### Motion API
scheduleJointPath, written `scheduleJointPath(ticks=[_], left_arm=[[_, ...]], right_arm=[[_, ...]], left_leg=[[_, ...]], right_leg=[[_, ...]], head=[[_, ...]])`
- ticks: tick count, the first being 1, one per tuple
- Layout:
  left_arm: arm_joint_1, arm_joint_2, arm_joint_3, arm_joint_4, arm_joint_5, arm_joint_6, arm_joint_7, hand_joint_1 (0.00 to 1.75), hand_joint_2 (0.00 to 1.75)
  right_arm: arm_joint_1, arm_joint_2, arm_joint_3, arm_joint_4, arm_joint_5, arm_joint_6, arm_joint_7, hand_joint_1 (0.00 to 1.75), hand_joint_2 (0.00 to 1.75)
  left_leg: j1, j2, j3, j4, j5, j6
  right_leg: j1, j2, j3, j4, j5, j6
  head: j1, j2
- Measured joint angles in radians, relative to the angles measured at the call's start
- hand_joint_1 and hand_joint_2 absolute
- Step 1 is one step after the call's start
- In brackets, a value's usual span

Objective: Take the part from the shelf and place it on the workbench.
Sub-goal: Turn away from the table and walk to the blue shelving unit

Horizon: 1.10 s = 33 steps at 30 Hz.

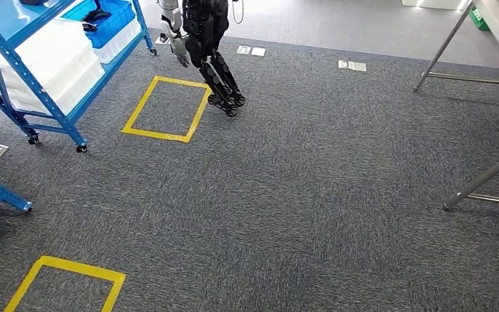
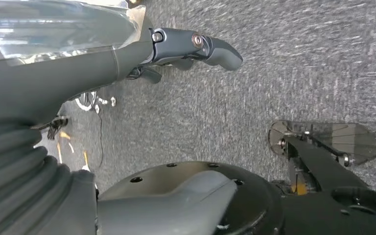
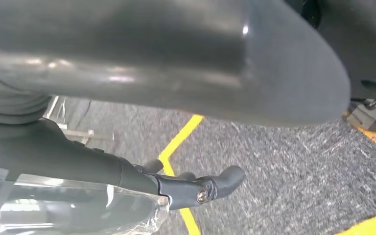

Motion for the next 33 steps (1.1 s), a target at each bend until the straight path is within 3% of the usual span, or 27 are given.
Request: scheduleJointPath(ticks=[1,3,5,6,7,8,10,12,14,15,17,19,21,22,23,25,27,29,31,33], left_arm=[[0.0,-0.001,0.002,0.0,0.009,0.012,0.003,0.0,0.0],[-0.002,-0.005,0.01,0.0,0.035,0.038,0.014,0.0,0.0],[-0.004,-0.008,0.027,0.0,0.066,0.059,0.021,0.0,0.0],[-0.004,-0.009,0.037,0.0,0.08,0.069,0.023,0.0,0.0],[-0.004,-0.01,0.048,0.0,0.091,0.078,0.025,0.0,0.0],[-0.004,-0.01,0.058,0.0,0.098,0.086,0.027,0.0,0.0],[-0.006,-0.011,0.074,0.0,0.104,0.096,0.03,0.0,0.0],[-0.01,-0.013,0.082,0.0,0.105,0.096,0.033,0.0,0.0],[-0.012,-0.016,0.085,0.001,0.099,0.092,0.037,0.0,0.0],[-0.011,-0.017,0.086,0.001,0.092,0.09,0.04,0.0,0.0],[-0.012,-0.019,0.086,0.001,0.075,0.089,0.041,0.0,0.0],[-0.014,-0.02,0.085,0.001,0.065,0.083,0.027,0.0,0.0],[-0.013,-0.021,0.085,0.001,0.066,0.072,-0.001,0.0,0.0],[-0.012,-0.021,0.085,0.001,0.067,0.067,-0.016,0.0,0.0],[-0.011,-0.021,0.085,0.001,0.066,0.064,-0.032,0.0,0.0],[-0.011,-0.021,0.083,0.001,0.056,0.066,-0.069,0.0,0.0],[-0.011,-0.021,0.08,0.001,0.044,0.082,-0.113,0.0,0.0],[-0.01,-0.021,0.078,0.001,0.044,0.109,-0.15,0.0,0.0],[-0.009,-0.021,0.08,0.001,0.065,0.136,-0.181,0.0,0.0],[-0.011,-0.02,0.092,0.001,0.109,0.155,-0.206,0.0,0.0]], right_arm=[[-0.002,0.001,0.002,0.0,0.012,0.004,-0.002,0.0,0.0],[-0.004,0.002,0.007,0.0,0.035,0.015,-0.006,0.0,0.0],[-0.005,0.002,0.016,0.0,0.057,0.026,-0.007,0.0,0.0],[-0.007,0.003,0.021,0.0,0.067,0.03,-0.008,0.0,0.0],[-0.009,0.004,0.028,0.0,0.077,0.034,-0.01,0.0,0.0],[-0.012,0.006,0.035,0.0,0.086,0.038,-0.014,0.0,0.0],[-0.016,0.009,0.048,0.0,0.1,0.04,-0.032,0.0,0.0],[-0.018,0.01,0.06,0.0,0.108,0.04,-0.065,0.0,0.0],[-0.02,0.01,0.069,0.0,0.111,0.037,-0.094,0.0,0.0],[-0.022,0.01,0.073,-0.001,0.111,0.035,-0.101,0.0,0.0],[-0.025,0.011,0.077,-0.001,0.106,0.03,-0.096,0.0,0.0],[-0.024,0.012,0.076,-0.001,0.087,0.023,-0.066,0.0,0.0],[-0.019,0.011,0.067,-0.001,0.06,0.016,-0.034,0.0,0.0],[-0.017,0.011,0.06,0.0,0.049,0.013,-0.026,0.0,0.0],[-0.016,0.01,0.053,0.0,0.04,0.009,-0.024,0.0,0.0],[-0.016,0.008,0.04,0.0,0.026,-0.001,-0.024,0.0,0.0],[-0.015,0.008,0.028,0.0,0.014,-0.011,-0.025,0.0,0.0],[-0.012,0.008,0.016,0.0,0.008,-0.018,-0.025,0.0,0.0],[-0.01,0.009,0.006,0.0,0.009,-0.021,-0.026,0.0,0.0],[-0.007,0.009,0.003,0.0,0.022,-0.02,-0.028,0.0,0.0]], left_leg=[[0.0,0.021,-0.013,0.025,-0.019,-0.004],[-0.001,0.078,-0.064,0.136,-0.087,-0.01],[0.002,0.105,-0.118,0.256,-0.14,-0.017],[0.004,0.11,-0.125,0.277,-0.141,-0.019],[0.007,0.116,-0.113,0.259,-0.125,-0.021],[0.009,0.128,-0.081,0.205,-0.097,-0.022],[0.009,0.18,-0.001,0.07,-0.047,-0.019],[0.005,0.209,0.036,0.005,-0.031,-0.01],[-0.001,0.185,0.033,-0.003,-0.026,0.004],[-0.001,0.173,0.033,-0.007,-0.022,0.012],[0.002,0.149,0.032,-0.015,-0.011,0.028],[0.004,0.121,0.026,-0.016,-0.005,0.036],[0.003,0.088,0.022,-0.015,-0.001,0.037],[0.003,0.073,0.022,-0.015,0.0,0.036],[0.003,0.058,0.022,-0.015,0.002,0.033],[0.002,0.033,0.022,-0.013,0.004,0.027],[-0.001,0.014,0.019,-0.013,0.005,0.016],[0.0,0.0,0.015,-0.015,0.009,0.004],[0.003,0.021,0.002,0.004,-0.005,-0.005],[0.002,0.073,-0.038,0.091,-0.063,-0.011]], right_leg=[[-0.003,-0.012,-0.001,-0.003,0.004,-0.009],[-0.002,-0.038,-0.002,-0.005,0.006,-0.023],[0.003,-0.067,-0.005,-0.005,0.006,-0.028],[0.004,-0.081,-0.006,-0.004,0.006,-0.028],[0.004,-0.094,-0.006,-0.004,0.005,-0.028],[0.004,-0.106,-0.006,-0.004,0.005,-0.027],[0.009,-0.126,-0.003,-0.001,0.001,-0.021],[0.017,-0.145,0.0,0.001,-0.003,-0.012],[0.02,-0.168,0.004,0.0,-0.005,-0.001],[0.018,-0.162,0.004,0.004,-0.01,0.004],[0.012,-0.111,-0.02,0.062,-0.045,0.008],[0.007,-0.055,-0.081,0.192,-0.104,0.002],[0.006,-0.041,-0.127,0.286,-0.129,0.006],[0.005,-0.038,-0.126,0.28,-0.118,0.013],[0.004,-0.033,-0.106,0.234,-0.092,0.022],[0.0,-0.004,-0.044,0.092,-0.035,0.032],[0.0,0.018,-0.012,0.011,-0.006,0.023],[0.002,0.007,-0.008,0.005,-0.001,0.005],[-0.001,-0.011,-0.004,0.001,0.006,-0.013],[-0.001,-0.033,-0.006,-0.002,0.011,-0.028]], head=[[-0.002,0.0],[-0.007,0.0],[-0.009,0.0],[-0.01,0.0],[-0.01,0.0],[-0.01,0.0],[-0.011,0.0],[-0.008,0.0],[-0.004,0.0],[-0.004,0.0],[-0.002,0.0],[0.001,0.0],[0.001,0.0],[0.002,0.0],[0.002,0.0],[0.002,0.0],[0.002,0.0],[0.001,0.0],[-0.001,0.0],[-0.008,0.0]])
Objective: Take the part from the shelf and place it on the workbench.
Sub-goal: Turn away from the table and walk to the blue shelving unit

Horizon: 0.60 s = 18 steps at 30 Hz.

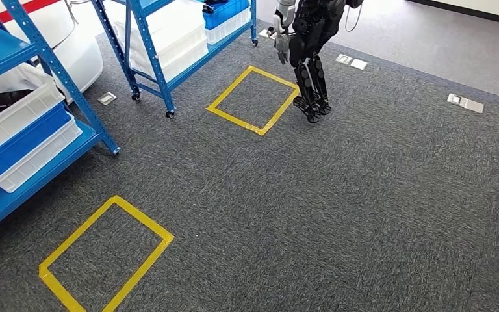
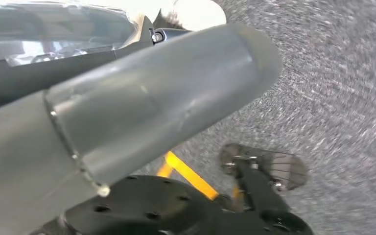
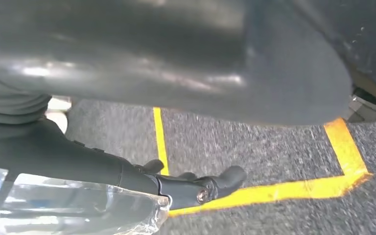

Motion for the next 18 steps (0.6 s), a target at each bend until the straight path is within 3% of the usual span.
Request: scheduleJointPath(ticks=[2,3,4,6,7,9,10,12,14,16,18], left_arm=[[-0.002,0.001,0.021,0.0,0.046,0.018,-0.018,0.0,0.0],[-0.002,0.001,0.034,0.0,0.062,0.035,-0.024,0.0,0.0],[-0.002,0.001,0.045,0.0,0.072,0.063,-0.028,0.0,0.0],[-0.002,0.002,0.062,0.0,0.073,0.138,-0.033,0.0,0.0],[-0.003,0.003,0.065,0.0,0.069,0.169,-0.035,0.0,0.0],[-0.006,0.004,0.067,-0.001,0.065,0.194,-0.039,0.0,0.0],[-0.007,0.005,0.069,-0.001,0.064,0.196,-0.04,0.0,0.0],[-0.007,0.004,0.074,-0.001,0.063,0.198,-0.041,0.0,0.0],[-0.007,0.004,0.08,-0.002,0.062,0.206,-0.04,0.0,0.0],[-0.009,0.0,0.082,-0.001,0.048,0.256,-0.023,0.0,0.0],[-0.011,-0.005,0.082,-0.001,0.028,0.334,0.012,0.0,0.0]], right_arm=[[0.005,0.0,0.0,0.0,0.018,0.005,-0.001,0.0,0.0],[0.007,0.0,0.0,0.0,0.026,0.008,-0.001,0.0,0.0],[0.008,0.0,0.001,0.0,0.033,0.011,-0.001,0.0,0.0],[0.006,0.002,0.004,0.0,0.046,0.014,-0.004,0.0,0.0],[0.005,0.003,0.005,0.0,0.049,0.014,-0.005,0.0,0.0],[0.003,0.003,0.006,0.0,0.052,0.014,-0.008,0.0,0.0],[0.002,0.004,0.007,0.0,0.052,0.014,-0.008,0.0,0.0],[0.0,0.005,0.007,0.0,0.052,0.014,-0.008,0.0,0.0],[-0.002,0.006,0.007,-0.001,0.053,0.014,-0.009,0.0,0.0],[-0.002,0.006,0.009,-0.001,0.06,0.015,-0.012,0.0,0.0],[0.001,0.005,0.014,-0.001,0.074,0.018,-0.015,0.0,0.0]], left_leg=[[0.001,0.03,-0.058,0.129,-0.065,-0.004],[0.002,0.035,-0.075,0.168,-0.077,-0.006],[0.002,0.039,-0.074,0.17,-0.069,-0.006],[0.001,0.061,-0.013,0.066,-0.015,-0.001],[-0.001,0.085,0.028,-0.003,0.01,0.004],[-0.008,0.118,0.075,-0.09,0.035,0.016],[-0.012,0.12,0.078,-0.1,0.036,0.021],[-0.012,0.096,0.076,-0.108,0.045,0.031],[-0.006,0.074,0.078,-0.12,0.058,0.043],[-0.001,0.049,0.074,-0.125,0.066,0.051],[0.0,0.02,0.068,-0.124,0.07,0.051]], right_leg=[[0.006,-0.025,-0.003,0.0,-0.001,-0.007],[0.009,-0.039,-0.004,0.001,-0.002,-0.008],[0.011,-0.051,-0.005,0.001,-0.002,-0.009],[0.013,-0.074,-0.004,0.001,-0.003,-0.009],[0.016,-0.083,-0.002,0.001,-0.004,-0.007],[0.022,-0.101,0.002,0.001,-0.008,-0.001],[0.023,-0.111,0.004,0.001,-0.008,0.003],[0.025,-0.125,0.005,-0.001,-0.009,0.013],[0.024,-0.091,-0.008,0.03,-0.033,0.019],[0.017,-0.033,-0.061,0.145,-0.091,0.014],[0.014,-0.009,-0.12,0.272,-0.136,0.015]], head=[[-0.004,0.0],[-0.004,0.0],[-0.004,0.0],[-0.005,0.0],[-0.005,0.0],[-0.003,0.0],[-0.002,0.0],[-0.002,0.0],[0.0,0.0],[0.003,0.0],[0.005,0.0]])
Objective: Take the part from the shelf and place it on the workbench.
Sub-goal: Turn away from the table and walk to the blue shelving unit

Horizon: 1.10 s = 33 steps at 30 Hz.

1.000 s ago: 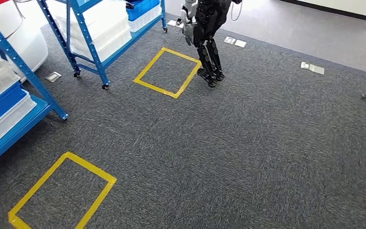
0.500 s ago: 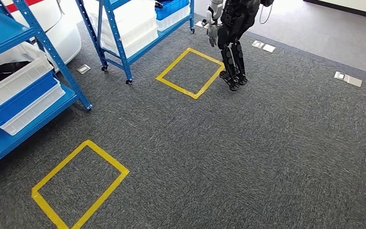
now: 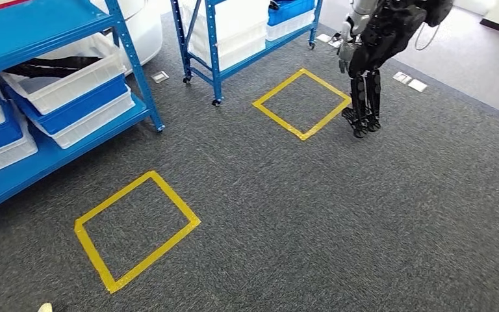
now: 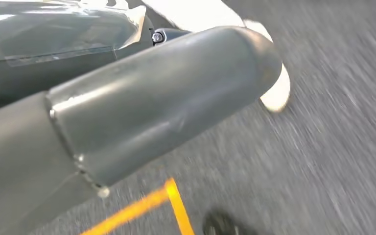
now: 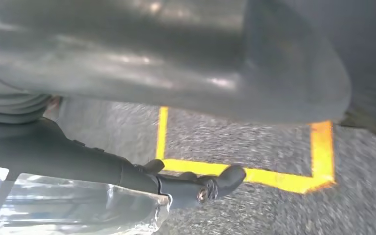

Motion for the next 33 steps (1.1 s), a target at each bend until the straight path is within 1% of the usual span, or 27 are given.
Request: scheduleJointPath(ticks=[1,2,3,4,5,6,7,9,10,11,13,14,15,16,17,18,20,22,24,25,27,28,29,30,31,32,33], left_arm=[[0.001,-0.002,0.0,0.0,-0.001,0.016,0.013,0.0,0.0],[0.002,-0.003,0.002,0.0,0.009,0.002,0.014,0.0,0.0],[0.003,-0.004,0.006,0.0,0.024,-0.033,0.004,0.0,0.0],[0.003,-0.004,0.011,0.0,0.04,-0.077,-0.014,0.0,0.0],[0.002,-0.005,0.016,0.0,0.053,-0.116,-0.031,0.0,0.0],[0.001,-0.007,0.02,0.0,0.058,-0.141,-0.041,0.0,0.0],[0.001,-0.008,0.023,0.0,0.06,-0.161,-0.045,0.0,0.0],[0.004,-0.009,0.026,0.0,0.059,-0.202,-0.045,0.0,0.0],[0.005,-0.009,0.026,0.0,0.058,-0.221,-0.044,0.0,0.0],[0.006,-0.008,0.027,0.0,0.057,-0.237,-0.041,0.0,0.0],[0.005,-0.007,0.027,0.0,0.054,-0.259,-0.027,0.0,0.0],[0.005,-0.006,0.027,0.0,0.052,-0.267,-0.017,0.0,0.0],[0.005,-0.005,0.027,0.0,0.05,-0.276,-0.007,0.0,0.0],[0.006,-0.004,0.027,0.0,0.047,-0.286,0.0,0.0,0.0],[0.006,-0.003,0.027,0.0,0.047,-0.299,0.004,0.0,0.0],[0.007,-0.002,0.027,0.0,0.046,-0.314,0.005,0.0,0.0],[0.006,0.0,0.027,0.0,0.046,-0.343,0.003,0.0,0.0],[0.004,0.001,0.027,0.0,0.041,-0.361,0.001,0.0,0.0],[0.003,0.001,0.026,0.0,0.037,-0.371,0.001,0.0,0.0],[0.003,0.001,0.026,0.0,0.037,-0.374,0.001,0.0,0.0],[0.003,0.002,0.026,0.0,0.037,-0.378,0.002,0.0,0.0],[0.002,0.001,0.026,0.0,0.037,-0.378,0.002,0.0,0.0],[0.001,0.001,0.026,0.0,0.037,-0.379,0.003,0.0,0.0],[0.001,0.001,0.026,0.0,0.036,-0.379,0.004,0.0,0.0],[0.002,0.001,0.026,0.0,0.035,-0.38,0.006,0.0,0.0],[0.004,0.001,0.026,0.0,0.033,-0.381,0.009,0.0,0.0],[0.005,0.001,0.026,0.0,0.031,-0.384,0.011,0.0,0.0]], right_arm=[[0.001,-0.001,0.004,0.0,0.007,0.002,-0.003,0.0,0.0],[0.001,-0.002,0.008,0.0,0.012,0.003,-0.009,0.0,0.0],[-0.001,-0.003,0.011,0.0,0.016,0.004,-0.018,0.0,0.0],[-0.002,-0.004,0.014,0.0,0.018,0.005,-0.027,0.0,0.0],[-0.003,-0.005,0.016,0.0,0.02,0.005,-0.035,0.0,0.0],[-0.005,-0.005,0.018,0.001,0.021,0.006,-0.041,0.0,0.0],[-0.007,-0.006,0.02,0.001,0.022,0.007,-0.045,0.0,0.0],[-0.01,-0.007,0.023,0.0,0.023,0.011,-0.047,0.0,0.0],[-0.011,-0.007,0.024,0.0,0.023,0.012,-0.043,0.0,0.0],[-0.012,-0.007,0.024,0.0,0.022,0.012,-0.036,0.0,0.0],[-0.011,-0.008,0.024,0.0,0.019,0.013,-0.017,0.0,0.0],[-0.01,-0.009,0.024,0.0,0.017,0.014,-0.008,0.0,0.0],[-0.009,-0.01,0.024,0.001,0.015,0.015,-0.002,0.0,0.0],[-0.009,-0.011,0.024,0.001,0.012,0.016,0.002,0.0,0.0],[-0.01,-0.011,0.024,0.0,0.009,0.017,0.004,0.0,0.0],[-0.011,-0.011,0.024,0.0,0.006,0.016,0.005,0.0,0.0],[-0.013,-0.01,0.022,0.0,-0.003,0.015,0.009,0.0,0.0],[-0.014,-0.009,0.017,0.0,-0.011,0.013,0.019,0.0,0.0],[-0.015,-0.007,0.012,0.0,-0.016,0.012,0.025,0.0,0.0],[-0.016,-0.005,0.01,0.0,-0.018,0.011,0.026,0.0,0.0],[-0.015,-0.004,0.008,-0.001,-0.02,0.01,0.027,0.0,0.0],[-0.014,-0.004,0.007,-0.001,-0.021,0.01,0.027,0.0,0.0],[-0.012,-0.004,0.006,-0.001,-0.022,0.009,0.027,0.0,0.0],[-0.009,-0.005,0.005,-0.001,-0.023,0.009,0.027,0.0,0.0],[-0.006,-0.006,0.004,-0.001,-0.024,0.009,0.027,0.0,0.0],[-0.005,-0.007,0.002,0.0,-0.026,0.009,0.027,0.0,0.0],[-0.004,-0.008,-0.002,0.0,-0.029,0.009,0.027,0.0,0.0]], left_leg=[[0.0,-0.015,-0.001,0.0,0.002,-0.002],[0.001,-0.03,-0.001,0.001,0.003,-0.004],[0.002,-0.045,-0.001,0.001,0.005,-0.007],[0.002,-0.059,-0.002,0.002,0.006,-0.011],[0.0,-0.072,-0.003,0.005,0.006,-0.016],[-0.002,-0.081,-0.006,0.007,0.006,-0.021],[-0.002,-0.09,-0.008,0.008,0.006,-0.027],[0.001,-0.099,-0.014,0.009,0.007,-0.039],[0.002,-0.086,-0.019,0.017,0.001,-0.044],[0.003,-0.061,-0.031,0.04,-0.014,-0.048],[0.002,-0.003,-0.078,0.145,-0.078,-0.053],[0.002,0.011,-0.11,0.214,-0.112,-0.055],[0.003,0.018,-0.136,0.271,-0.134,-0.056],[0.003,0.02,-0.148,0.297,-0.137,-0.056],[0.003,0.023,-0.14,0.283,-0.12,-0.054],[0.002,0.03,-0.113,0.233,-0.09,-0.051],[-0.004,0.074,-0.039,0.096,-0.036,-0.039],[-0.012,0.104,-0.006,0.028,-0.02,-0.028],[-0.016,0.084,-0.009,0.023,-0.017,-0.019],[-0.014,0.072,-0.008,0.018,-0.013,-0.015],[-0.005,0.046,-0.005,0.006,-0.001,-0.003],[-0.002,0.033,-0.006,0.004,0.002,0.001],[0.0,0.018,-0.008,0.004,0.004,0.004],[0.0,0.002,-0.009,0.004,0.005,0.004],[0.0,-0.015,-0.01,0.005,0.006,0.003],[0.001,-0.031,-0.01,0.005,0.007,0.001],[0.002,-0.047,-0.01,0.007,0.008,-0.001]], right_leg=[[-0.002,0.003,-0.007,0.017,0.0,0.007],[-0.005,0.005,0.007,-0.01,0.018,0.016],[-0.01,0.013,0.039,-0.074,0.047,0.027],[-0.017,0.033,0.075,-0.152,0.076,0.037],[-0.021,0.05,0.104,-0.217,0.1,0.041],[-0.022,0.063,0.121,-0.257,0.113,0.039],[-0.021,0.071,0.126,-0.273,0.117,0.033],[-0.018,0.052,0.13,-0.272,0.121,0.016],[-0.019,0.043,0.131,-0.273,0.125,0.008],[-0.02,0.032,0.133,-0.274,0.127,0.0],[-0.017,0.007,0.132,-0.275,0.128,-0.011],[-0.013,-0.008,0.132,-0.275,0.127,-0.015],[-0.01,-0.023,0.132,-0.274,0.125,-0.017],[-0.007,-0.038,0.132,-0.274,0.124,-0.019],[-0.005,-0.051,0.133,-0.274,0.122,-0.021],[-0.003,-0.062,0.136,-0.274,0.12,-0.022],[0.004,-0.083,0.142,-0.274,0.114,-0.019],[0.009,-0.1,0.145,-0.274,0.11,-0.013],[0.013,-0.119,0.148,-0.276,0.108,-0.005],[0.012,-0.112,0.148,-0.272,0.103,0.0],[0.009,-0.06,0.125,-0.218,0.07,0.003],[0.004,-0.026,0.098,-0.16,0.043,0.0],[0.001,-0.006,0.065,-0.091,0.014,-0.002],[-0.003,0.002,0.035,-0.029,-0.007,-0.001],[-0.006,0.004,0.017,0.005,-0.013,0.006],[-0.011,0.006,0.017,0.0,-0.002,0.017],[-0.016,0.009,0.036,-0.044,0.023,0.03]], head=[[0.0,0.0],[0.0,0.0],[0.0,0.0],[0.001,0.0],[0.001,0.0],[0.001,0.0],[0.001,0.0],[0.0,0.0],[-0.001,0.0],[-0.004,0.0],[-0.012,0.0],[-0.015,0.0],[-0.015,0.0],[-0.015,0.0],[-0.015,0.0],[-0.015,0.0],[-0.014,0.0],[-0.013,0.0],[-0.012,0.0],[-0.012,0.0],[-0.01,0.0],[-0.009,0.0],[-0.008,0.0],[-0.007,0.0],[-0.007,0.0],[-0.007,0.0],[-0.007,0.0]])
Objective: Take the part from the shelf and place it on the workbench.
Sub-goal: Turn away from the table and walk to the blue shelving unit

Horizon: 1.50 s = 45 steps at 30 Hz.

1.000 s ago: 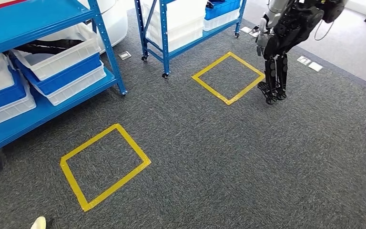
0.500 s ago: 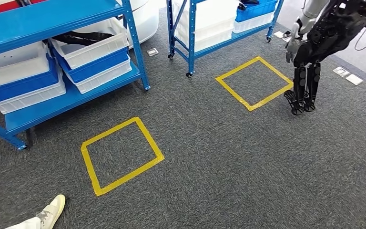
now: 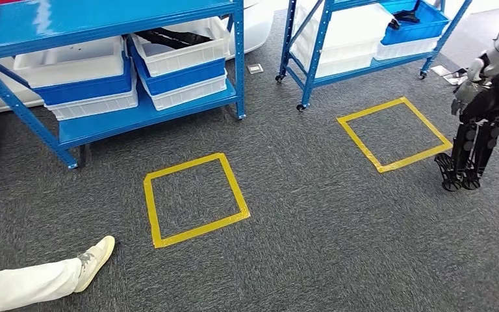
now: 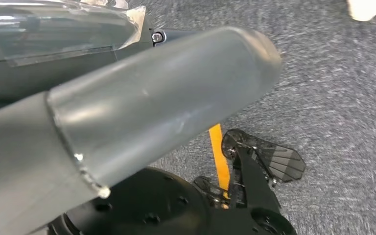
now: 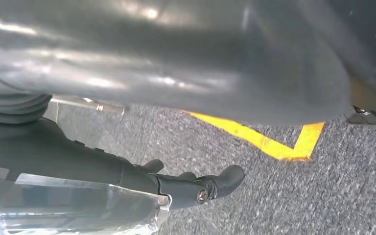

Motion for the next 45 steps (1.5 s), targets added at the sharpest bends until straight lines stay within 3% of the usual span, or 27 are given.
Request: scheduleJointPath(ticks=[2,4,7,12,13,14,17,18,20,22,23,25,26,27,29,31,32,33,35,36,37,39,40,42,44,45], left_arm=[[0.001,0.0,-0.001,0.0,-0.008,-0.008,0.002,0.0,0.0],[0.001,0.001,-0.002,0.0,-0.02,-0.014,0.0,0.0,0.0],[0.004,0.004,-0.005,0.0,-0.036,-0.022,-0.003,0.0,0.0],[0.006,0.005,-0.006,0.0,-0.039,-0.024,-0.004,0.0,0.0],[0.007,0.006,-0.007,0.0,-0.041,-0.025,-0.005,0.0,0.0],[0.007,0.007,-0.01,0.0,-0.043,-0.026,-0.005,0.0,0.0],[0.007,0.011,-0.023,0.0,-0.047,-0.028,-0.007,0.0,0.0],[0.008,0.013,-0.026,0.0,-0.047,-0.029,-0.007,0.0,0.0],[0.007,0.015,-0.027,0.0,-0.047,-0.04,-0.008,0.0,0.0],[0.004,0.016,-0.028,0.0,-0.048,-0.059,-0.01,0.0,0.0],[0.003,0.016,-0.029,0.0,-0.048,-0.072,-0.014,0.0,0.0],[0.004,0.016,-0.029,0.0,-0.048,-0.101,-0.025,0.0,0.0],[0.005,0.016,-0.029,0.0,-0.048,-0.118,-0.033,0.0,0.0],[0.004,0.016,-0.029,0.0,-0.049,-0.133,-0.039,0.0,0.0],[0.002,0.016,-0.032,0.0,-0.055,-0.152,-0.046,0.0,0.0],[0.002,0.016,-0.039,0.0,-0.065,-0.155,-0.046,0.0,0.0],[0.004,0.016,-0.042,0.0,-0.069,-0.155,-0.044,0.0,0.0],[0.005,0.016,-0.046,0.0,-0.073,-0.155,-0.043,0.0,0.0],[0.006,0.016,-0.051,0.0,-0.08,-0.154,-0.04,0.0,0.0],[0.006,0.016,-0.052,0.0,-0.082,-0.153,-0.04,0.0,0.0],[0.006,0.016,-0.054,0.0,-0.085,-0.153,-0.039,0.0,0.0],[0.009,0.017,-0.058,0.0,-0.091,-0.153,-0.04,0.0,0.0],[0.011,0.018,-0.06,0.0,-0.094,-0.154,-0.041,0.0,0.0],[0.012,0.02,-0.067,0.001,-0.101,-0.157,-0.045,0.0,0.0],[0.011,0.02,-0.074,0.001,-0.107,-0.161,-0.048,0.0,0.0],[0.01,0.021,-0.077,0.001,-0.11,-0.163,-0.049,0.0,0.0]], right_arm=[[0.0,-0.002,-0.008,0.0,-0.008,-0.002,0.0,0.0,0.0],[0.001,-0.002,-0.017,0.001,-0.022,-0.008,0.0,0.0,0.0],[0.002,-0.001,-0.033,0.001,-0.04,-0.017,0.0,0.0,0.0],[0.004,-0.001,-0.038,0.001,-0.044,-0.02,0.0,0.0,0.0],[0.005,0.0,-0.04,0.001,-0.046,-0.022,0.0,0.0,0.0],[0.007,0.0,-0.045,0.001,-0.048,-0.024,-0.001,0.0,0.0],[0.02,0.0,-0.062,0.001,-0.052,-0.028,-0.002,0.0,0.0],[0.022,-0.001,-0.065,0.001,-0.053,-0.028,-0.002,0.0,0.0],[0.022,0.0,-0.067,0.001,-0.057,-0.029,-0.002,0.0,0.0],[0.023,0.0,-0.074,0.001,-0.067,-0.034,-0.004,0.0,0.0],[0.023,0.0,-0.079,0.001,-0.072,-0.038,-0.005,0.0,0.0],[0.022,0.001,-0.089,0.0,-0.082,-0.045,-0.008,0.0,0.0],[0.023,0.001,-0.093,0.0,-0.085,-0.049,-0.009,0.0,0.0],[0.024,0.001,-0.096,0.0,-0.088,-0.052,-0.01,0.0,0.0],[0.029,0.002,-0.106,0.0,-0.094,-0.057,-0.012,0.0,0.0],[0.038,0.001,-0.116,0.001,-0.1,-0.061,-0.013,0.0,0.0],[0.043,0.001,-0.12,0.001,-0.102,-0.063,-0.014,0.0,0.0],[0.046,0.001,-0.125,0.001,-0.104,-0.065,-0.016,0.0,0.0],[0.048,0.0,-0.133,0.001,-0.107,-0.073,-0.023,0.0,0.0],[0.048,0.0,-0.137,0.002,-0.109,-0.076,-0.028,0.0,0.0],[0.047,-0.001,-0.141,0.002,-0.112,-0.078,-0.032,0.0,0.0],[0.044,0.0,-0.148,0.002,-0.118,-0.079,-0.037,0.0,0.0],[0.042,0.001,-0.151,0.002,-0.12,-0.079,-0.038,0.0,0.0],[0.043,0.002,-0.158,0.002,-0.124,-0.079,-0.038,0.0,0.0],[0.047,0.003,-0.166,0.002,-0.13,-0.079,-0.036,0.0,0.0],[0.051,0.002,-0.17,0.002,-0.134,-0.079,-0.035,0.0,0.0]], left_leg=[[0.001,-0.029,-0.003,0.008,-0.001,-0.01],[-0.001,-0.05,-0.008,0.015,-0.003,-0.024],[0.001,-0.065,-0.013,0.012,-0.001,-0.037],[0.004,-0.067,-0.015,0.012,0.001,-0.041],[0.004,-0.055,-0.017,0.016,-0.001,-0.044],[0.004,-0.024,-0.028,0.041,-0.019,-0.047],[0.003,0.066,-0.126,0.258,-0.12,-0.056],[0.004,0.075,-0.131,0.274,-0.118,-0.057],[0.002,0.117,-0.057,0.139,-0.059,-0.052],[-0.004,0.153,-0.007,0.046,-0.033,-0.043],[-0.008,0.155,-0.003,0.033,-0.034,-0.039],[-0.009,0.127,-0.004,0.026,-0.029,-0.026],[-0.008,0.114,-0.002,0.02,-0.025,-0.019],[-0.006,0.1,0.0,0.013,-0.019,-0.011],[-0.003,0.072,0.0,0.007,-0.012,-0.001],[-0.002,0.039,-0.003,0.008,-0.01,0.002],[-0.002,0.021,-0.003,0.009,-0.009,0.002],[-0.002,0.004,-0.003,0.01,-0.009,0.001],[-0.002,-0.023,-0.004,0.014,-0.009,-0.003],[-0.004,-0.034,-0.005,0.019,-0.01,-0.007],[-0.006,-0.041,-0.007,0.022,-0.012,-0.013],[-0.008,-0.05,-0.01,0.023,-0.013,-0.025],[-0.006,-0.049,-0.012,0.022,-0.013,-0.03],[-0.005,-0.01,-0.024,0.049,-0.033,-0.04],[-0.004,0.044,-0.07,0.153,-0.095,-0.048],[-0.002,0.057,-0.103,0.223,-0.129,-0.052]], right_leg=[[-0.011,0.033,0.06,-0.137,0.059,0.021],[-0.014,0.059,0.087,-0.21,0.085,0.018],[-0.005,0.048,0.09,-0.214,0.087,0.001],[-0.008,0.039,0.096,-0.214,0.091,-0.005],[-0.011,0.033,0.097,-0.215,0.093,-0.01],[-0.013,0.021,0.097,-0.217,0.096,-0.017],[-0.005,-0.052,0.094,-0.217,0.094,-0.038],[-0.003,-0.075,0.095,-0.217,0.092,-0.04],[-0.001,-0.098,0.1,-0.217,0.087,-0.037],[0.008,-0.119,0.103,-0.217,0.081,-0.028],[0.012,-0.129,0.105,-0.218,0.078,-0.023],[0.016,-0.148,0.112,-0.221,0.075,-0.013],[0.014,-0.135,0.112,-0.213,0.069,-0.008],[0.012,-0.108,0.102,-0.188,0.054,-0.007],[0.006,-0.037,0.052,-0.081,0.003,-0.01],[0.005,-0.01,-0.01,0.036,-0.037,-0.01],[0.005,-0.006,-0.022,0.054,-0.036,-0.003],[0.004,-0.002,-0.016,0.034,-0.018,0.006],[-0.003,0.021,0.036,-0.093,0.045,0.025],[-0.005,0.033,0.059,-0.152,0.07,0.026],[-0.006,0.043,0.072,-0.191,0.086,0.022],[-0.001,0.043,0.076,-0.208,0.095,0.003],[-0.003,0.039,0.078,-0.209,0.097,-0.007],[-0.008,0.03,0.083,-0.212,0.104,-0.023],[-0.007,0.016,0.084,-0.213,0.105,-0.034],[-0.005,0.008,0.084,-0.213,0.104,-0.037]], head=[[0.001,0.0],[0.0,0.0],[-0.002,0.0],[-0.002,0.0],[-0.002,0.0],[-0.006,0.0],[-0.014,0.0],[-0.014,0.0],[-0.014,0.0],[-0.012,0.0],[-0.01,0.0],[-0.008,0.0],[-0.007,0.0],[-0.006,0.0],[-0.003,0.0],[-0.002,0.0],[-0.002,0.0],[-0.002,0.0],[-0.001,0.0],[0.0,0.0],[-0.001,0.0],[-0.002,0.0],[-0.003,0.0],[-0.005,0.0],[-0.01,0.0],[-0.012,0.0]])
